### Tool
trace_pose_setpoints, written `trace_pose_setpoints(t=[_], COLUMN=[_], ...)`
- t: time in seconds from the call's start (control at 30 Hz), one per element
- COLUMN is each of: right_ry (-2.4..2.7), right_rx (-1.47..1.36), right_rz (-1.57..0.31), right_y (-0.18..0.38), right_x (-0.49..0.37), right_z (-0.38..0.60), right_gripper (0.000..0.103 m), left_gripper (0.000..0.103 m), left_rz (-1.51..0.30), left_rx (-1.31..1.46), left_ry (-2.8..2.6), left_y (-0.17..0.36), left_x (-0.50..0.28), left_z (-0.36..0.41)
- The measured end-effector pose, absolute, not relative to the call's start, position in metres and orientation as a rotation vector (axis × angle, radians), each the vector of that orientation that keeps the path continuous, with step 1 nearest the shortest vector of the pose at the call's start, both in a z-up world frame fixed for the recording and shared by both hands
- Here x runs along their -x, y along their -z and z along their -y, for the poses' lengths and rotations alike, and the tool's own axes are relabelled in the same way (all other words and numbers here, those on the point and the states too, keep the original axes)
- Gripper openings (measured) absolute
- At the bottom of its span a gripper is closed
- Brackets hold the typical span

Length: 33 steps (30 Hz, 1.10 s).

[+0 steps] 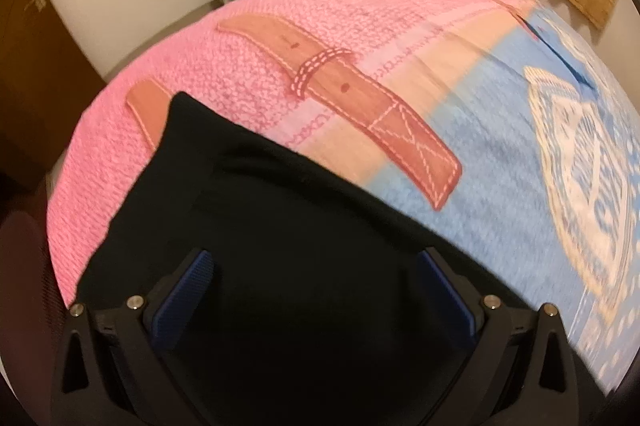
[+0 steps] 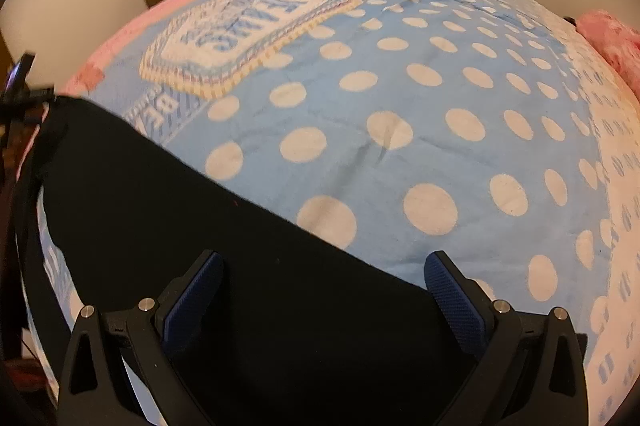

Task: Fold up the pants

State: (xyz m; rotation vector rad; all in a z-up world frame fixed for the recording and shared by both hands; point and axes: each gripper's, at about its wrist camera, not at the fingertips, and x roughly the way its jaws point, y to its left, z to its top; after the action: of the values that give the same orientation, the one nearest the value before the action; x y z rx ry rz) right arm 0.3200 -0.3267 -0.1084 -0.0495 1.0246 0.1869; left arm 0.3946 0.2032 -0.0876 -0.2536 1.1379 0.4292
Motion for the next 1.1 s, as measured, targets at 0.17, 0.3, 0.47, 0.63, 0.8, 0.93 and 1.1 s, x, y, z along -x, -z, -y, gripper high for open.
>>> trace_pose_setpoints(t=[0.17,0.3,0.47,0.63,0.8,0.93,1.1], right_ry=[-0.199,-0.224,-0.232,-0.211,-0.166,-0.043,0.159], right_rx=[0.102,0.14,0.139,0.129,-0.018,-0.201,-0.46], right_rz=[-1.025,-1.0,-1.011,-0.993,-0.995,-0.919,-0.864], right_y=[0.111,0.113,0.11,0.102,0.099,0.082,0.086], right_x=[-0.324,-0.326,-0.329,-0.333,-0.333,-0.312,-0.276], right_z=[0.328,0.326,0.327,0.333,0.359,0.412,0.5], right_gripper=[0.102,0.101,0.101,0.101,0.101,0.101,0.101], left_gripper=[0.103,0.103,0.103,0.103,0.103,0.103,0.103], left_rz=[-1.181,-1.218,-1.229,-1.227,-1.181,-1.142,-1.128], left_rx=[0.258,0.306,0.362,0.351,0.31,0.238,0.223], left_ry=[-0.535,-0.575,-0.604,-0.613,-0.588,-0.552,-0.551], left_y=[0.102,0.116,0.115,0.109,0.112,0.115,0.115], left_x=[-0.425,-0.436,-0.439,-0.449,-0.446,-0.445,-0.444], left_z=[-0.204,-0.206,-0.211,-0.22,-0.221,-0.217,-0.223])
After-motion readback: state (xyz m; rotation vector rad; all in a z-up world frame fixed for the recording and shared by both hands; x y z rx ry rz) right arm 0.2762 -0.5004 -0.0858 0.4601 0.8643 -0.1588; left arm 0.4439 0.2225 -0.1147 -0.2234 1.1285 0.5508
